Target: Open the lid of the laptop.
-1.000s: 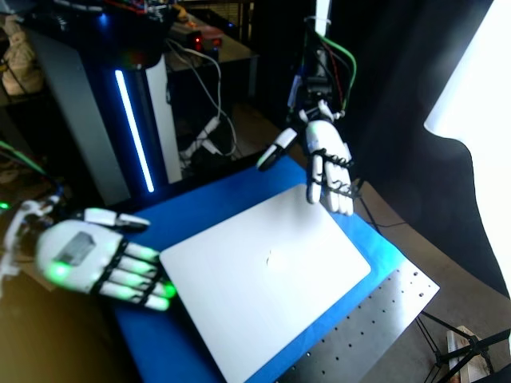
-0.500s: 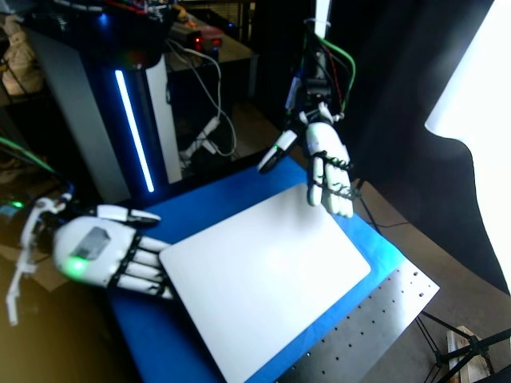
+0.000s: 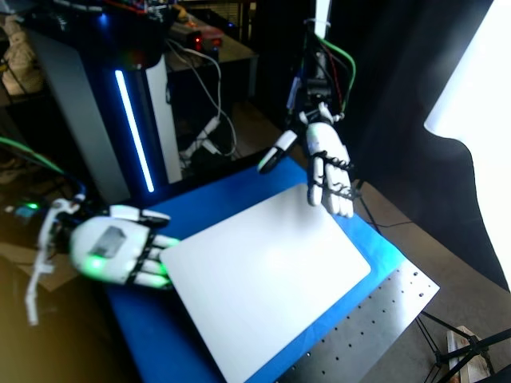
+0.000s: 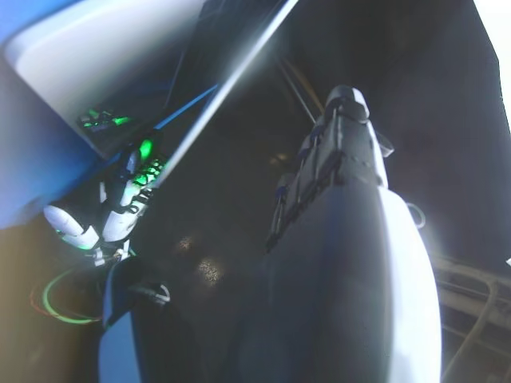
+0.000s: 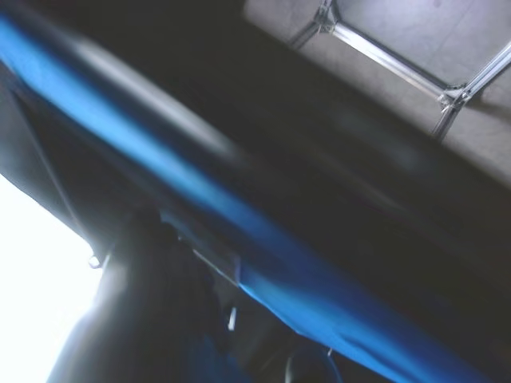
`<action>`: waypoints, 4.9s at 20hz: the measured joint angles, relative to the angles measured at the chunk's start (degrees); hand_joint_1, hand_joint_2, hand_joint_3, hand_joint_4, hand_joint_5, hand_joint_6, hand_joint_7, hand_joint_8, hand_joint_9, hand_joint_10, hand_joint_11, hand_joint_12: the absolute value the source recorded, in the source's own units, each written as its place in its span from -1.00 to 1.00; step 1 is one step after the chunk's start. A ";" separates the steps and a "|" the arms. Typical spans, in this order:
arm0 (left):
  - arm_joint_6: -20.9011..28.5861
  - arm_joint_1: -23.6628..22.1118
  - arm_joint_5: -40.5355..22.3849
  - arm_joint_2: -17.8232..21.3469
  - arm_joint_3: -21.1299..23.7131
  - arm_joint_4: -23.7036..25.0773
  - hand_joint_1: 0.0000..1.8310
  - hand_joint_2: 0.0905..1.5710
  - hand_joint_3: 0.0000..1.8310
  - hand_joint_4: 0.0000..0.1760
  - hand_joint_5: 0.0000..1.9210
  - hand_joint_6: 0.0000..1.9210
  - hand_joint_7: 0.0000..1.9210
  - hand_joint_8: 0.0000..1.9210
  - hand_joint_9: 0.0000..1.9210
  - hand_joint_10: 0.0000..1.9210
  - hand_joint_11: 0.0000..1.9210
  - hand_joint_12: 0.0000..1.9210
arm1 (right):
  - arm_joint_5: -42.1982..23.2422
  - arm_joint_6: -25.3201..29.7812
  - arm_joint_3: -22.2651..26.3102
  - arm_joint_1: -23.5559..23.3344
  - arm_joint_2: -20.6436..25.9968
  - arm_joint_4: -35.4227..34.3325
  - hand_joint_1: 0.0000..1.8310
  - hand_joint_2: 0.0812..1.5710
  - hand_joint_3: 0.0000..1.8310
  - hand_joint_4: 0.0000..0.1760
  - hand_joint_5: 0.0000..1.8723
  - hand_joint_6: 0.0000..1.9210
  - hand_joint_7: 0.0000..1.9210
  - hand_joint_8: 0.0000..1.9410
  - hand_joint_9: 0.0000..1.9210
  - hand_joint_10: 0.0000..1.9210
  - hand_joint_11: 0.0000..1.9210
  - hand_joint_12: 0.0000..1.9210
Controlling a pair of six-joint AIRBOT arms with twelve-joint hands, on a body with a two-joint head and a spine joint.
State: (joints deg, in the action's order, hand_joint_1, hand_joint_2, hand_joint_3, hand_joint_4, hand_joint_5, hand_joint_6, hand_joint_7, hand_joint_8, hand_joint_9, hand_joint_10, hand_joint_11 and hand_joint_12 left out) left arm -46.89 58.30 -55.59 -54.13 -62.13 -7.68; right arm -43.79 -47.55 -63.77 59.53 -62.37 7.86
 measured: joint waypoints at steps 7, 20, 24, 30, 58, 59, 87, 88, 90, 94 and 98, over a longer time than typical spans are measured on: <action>0.09 0.02 1.11 -0.98 -1.31 0.00 -0.33 0.09 -1.00 1.00 -1.00 -1.00 -1.00 -1.00 -1.00 -1.00 -1.00 -1.00 | 0.94 0.31 -0.79 -0.79 -0.52 1.60 -1.00 0.57 -1.00 -1.00 -1.00 -1.00 -1.00 -1.00 -1.00 -1.00 -1.00 -1.00; 0.09 -1.90 7.32 -4.59 -5.73 -0.61 -0.15 0.07 -1.00 1.00 -1.00 -1.00 -1.00 -1.00 -1.00 -1.00 -1.00 -1.00 | 0.55 2.27 -1.75 -0.79 -0.87 2.08 -1.00 0.58 -0.99 -1.00 -1.00 -1.00 -1.00 -1.00 -1.00 -1.00 -1.00 -1.00; 0.02 -3.91 10.03 -4.72 -6.58 1.20 0.05 0.16 -0.98 1.00 -1.00 -1.00 -1.00 -1.00 -1.00 -1.00 -1.00 -1.00 | 0.52 2.38 -1.86 -0.79 -0.87 2.08 -1.00 0.56 -1.00 -1.00 -1.00 -1.00 -1.00 -1.00 -1.00 -1.00 -1.00 -1.00; -3.87 -9.81 16.57 -6.64 -8.22 4.74 0.30 0.29 -0.99 1.00 -1.00 -1.00 -1.00 -1.00 -1.00 -1.00 -1.00 -1.00 | 0.55 2.58 -1.88 -0.79 -0.87 1.88 -1.00 0.55 -1.00 -1.00 -1.00 -1.00 -1.00 -1.00 -1.00 -1.00 -1.00 -1.00; -4.83 -28.13 20.50 -9.94 -14.64 10.36 0.04 0.30 -1.00 1.00 -1.00 -1.00 -1.00 -1.00 -1.00 -1.00 -1.00 -1.00 | 0.33 5.97 -3.04 -0.83 -0.92 4.81 -1.00 0.51 -1.00 -1.00 -1.00 -1.00 -1.00 -1.00 -1.00 -1.00 -1.00 -1.00; -4.79 -28.57 20.63 -10.40 -15.26 9.66 0.05 0.30 -1.00 1.00 -1.00 -1.00 -1.00 -1.00 -1.00 -1.00 -1.00 -1.00 | 0.33 5.97 -3.04 -0.83 -0.92 4.83 -1.00 0.53 -1.00 -1.00 -1.00 -1.00 -1.00 -1.00 -1.00 -1.00 -1.00 -1.00; -23.82 -51.15 52.59 -31.01 -49.31 0.42 -0.14 0.29 -1.00 1.00 -1.00 -1.00 -1.00 -1.00 -1.00 -1.00 -1.00 -1.00 | 1.31 7.96 -5.03 -2.60 -1.90 9.86 -1.00 0.47 -1.00 -1.00 -1.00 -1.00 -1.00 -1.00 -1.00 -1.00 -1.00 -1.00; -25.99 -51.89 53.51 -31.45 -50.25 -0.26 -0.12 0.29 -1.00 1.00 -1.00 -1.00 -1.00 -1.00 -1.00 -1.00 -1.00 -1.00 | 1.49 8.57 -5.35 -2.93 -2.14 10.25 -1.00 0.47 -1.00 -1.00 -1.00 -1.00 -1.00 -1.00 -1.00 -1.00 -1.00 -1.00; -28.63 -53.31 55.41 -32.02 -52.09 -1.38 -0.13 0.30 -1.00 1.00 -1.00 -1.00 -1.00 -1.00 -1.00 -1.00 -1.00 -1.00 | 1.20 9.27 -5.95 -3.08 -2.93 10.47 -1.00 0.48 -1.00 -1.00 -1.00 -1.00 -1.00 -1.00 -1.00 -1.00 -1.00 -1.00; -28.63 -54.45 57.27 -32.54 -55.41 -3.34 -0.06 0.27 -1.00 1.00 -1.00 -1.00 -1.00 -1.00 -1.00 -1.00 -1.00 -1.00 | 1.64 9.84 -6.16 -3.58 -3.13 11.17 -1.00 0.50 -1.00 -1.00 -1.00 -1.00 -1.00 -1.00 -1.00 -1.00 -1.00 -1.00; -28.59 -54.51 57.37 -32.81 -56.85 -4.83 -0.06 0.24 -1.00 1.00 -1.00 -1.00 -1.00 -1.00 -1.00 -1.00 -1.00 -1.00 | 1.70 9.97 -6.16 -3.67 -3.23 11.26 -1.00 0.52 -0.99 -1.00 -1.00 -1.00 -1.00 -1.00 -1.00 -1.00 -1.00 -1.00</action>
State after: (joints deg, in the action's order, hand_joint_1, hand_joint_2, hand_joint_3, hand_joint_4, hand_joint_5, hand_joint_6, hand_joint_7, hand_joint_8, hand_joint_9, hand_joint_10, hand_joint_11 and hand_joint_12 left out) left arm -75.48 3.79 1.78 -86.94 -118.98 -12.51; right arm -42.09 -37.58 -69.93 55.86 -65.60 19.11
